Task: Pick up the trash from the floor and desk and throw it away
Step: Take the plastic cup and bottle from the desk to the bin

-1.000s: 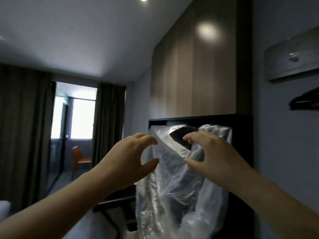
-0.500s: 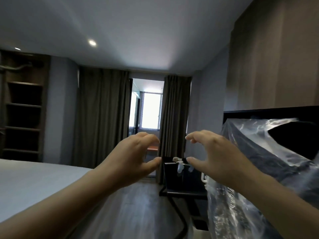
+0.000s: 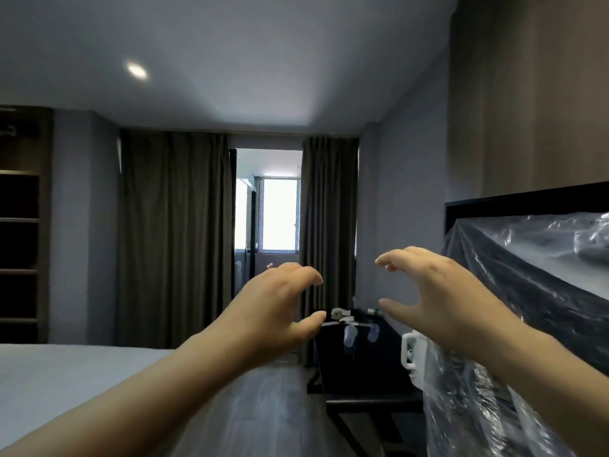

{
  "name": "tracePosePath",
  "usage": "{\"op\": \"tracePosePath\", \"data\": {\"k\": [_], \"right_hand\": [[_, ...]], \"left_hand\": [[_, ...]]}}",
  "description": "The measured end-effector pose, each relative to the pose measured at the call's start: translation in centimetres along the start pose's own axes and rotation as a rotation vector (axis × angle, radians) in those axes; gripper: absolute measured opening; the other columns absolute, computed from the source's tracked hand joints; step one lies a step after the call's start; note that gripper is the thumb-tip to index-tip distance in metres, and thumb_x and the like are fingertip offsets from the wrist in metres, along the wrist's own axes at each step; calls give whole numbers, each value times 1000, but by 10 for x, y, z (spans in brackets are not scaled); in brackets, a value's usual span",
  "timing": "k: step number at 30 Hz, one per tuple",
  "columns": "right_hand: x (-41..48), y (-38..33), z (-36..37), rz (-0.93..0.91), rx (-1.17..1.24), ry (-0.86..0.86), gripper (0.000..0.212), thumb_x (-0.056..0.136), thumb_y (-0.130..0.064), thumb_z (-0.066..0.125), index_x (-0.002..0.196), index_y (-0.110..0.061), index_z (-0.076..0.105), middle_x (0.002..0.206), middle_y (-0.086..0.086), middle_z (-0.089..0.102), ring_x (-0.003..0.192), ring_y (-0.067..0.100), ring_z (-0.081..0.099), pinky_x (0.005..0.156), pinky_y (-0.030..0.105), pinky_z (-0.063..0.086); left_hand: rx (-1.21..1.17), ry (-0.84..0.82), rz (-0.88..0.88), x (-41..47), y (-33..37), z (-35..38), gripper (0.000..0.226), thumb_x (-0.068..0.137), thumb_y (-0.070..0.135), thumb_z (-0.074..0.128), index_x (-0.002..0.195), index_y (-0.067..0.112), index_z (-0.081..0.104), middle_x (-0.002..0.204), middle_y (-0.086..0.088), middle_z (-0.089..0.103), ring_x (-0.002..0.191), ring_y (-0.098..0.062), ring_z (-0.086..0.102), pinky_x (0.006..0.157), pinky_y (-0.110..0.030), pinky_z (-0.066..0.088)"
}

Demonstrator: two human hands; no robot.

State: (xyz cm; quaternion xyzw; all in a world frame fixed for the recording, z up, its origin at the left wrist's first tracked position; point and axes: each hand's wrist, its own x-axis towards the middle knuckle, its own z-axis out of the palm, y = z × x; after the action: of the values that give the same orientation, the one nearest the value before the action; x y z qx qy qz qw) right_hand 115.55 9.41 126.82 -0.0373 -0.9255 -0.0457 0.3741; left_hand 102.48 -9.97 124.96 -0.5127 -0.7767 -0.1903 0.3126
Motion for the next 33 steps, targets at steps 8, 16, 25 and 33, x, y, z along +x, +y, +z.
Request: {"op": "tracePosePath", "data": {"k": [8,16,25,33], "right_hand": [[70,43,104,53,-47,-75,51,83,-50,60,130,-31,48,121,-16,52,115,4,49,87,14,35],[161,65,207,156,-81,-91,47,85,-41,64,128,-33,48,120,-18,52,116,3,49,90,15,36],[248,105,319,255,-80,-177,45,85,-43,62,127,-35,48,121,-20,51,116,1,49,94,19,39],[310,177,423,314,-29,-218,47,86,-42,62,129,-32,48,124,-16,52,116,7,49,95,25,42]], "left_hand": [[-30,-30,-6,63,-102,89,46,86,46,58,126,26,52,122,12,56,112,-4,52,96,-24,44],[-66,-55,26,121,-234,158,47,84,48,59,126,28,53,122,14,56,112,-2,51,95,-17,41],[-184,-101,40,190,-340,259,44,85,46,59,125,29,53,121,14,56,112,-4,52,95,-23,44],[-170,-159,15,262,-399,364,45,86,46,58,127,29,52,121,13,56,111,-5,52,94,-23,46]]}}
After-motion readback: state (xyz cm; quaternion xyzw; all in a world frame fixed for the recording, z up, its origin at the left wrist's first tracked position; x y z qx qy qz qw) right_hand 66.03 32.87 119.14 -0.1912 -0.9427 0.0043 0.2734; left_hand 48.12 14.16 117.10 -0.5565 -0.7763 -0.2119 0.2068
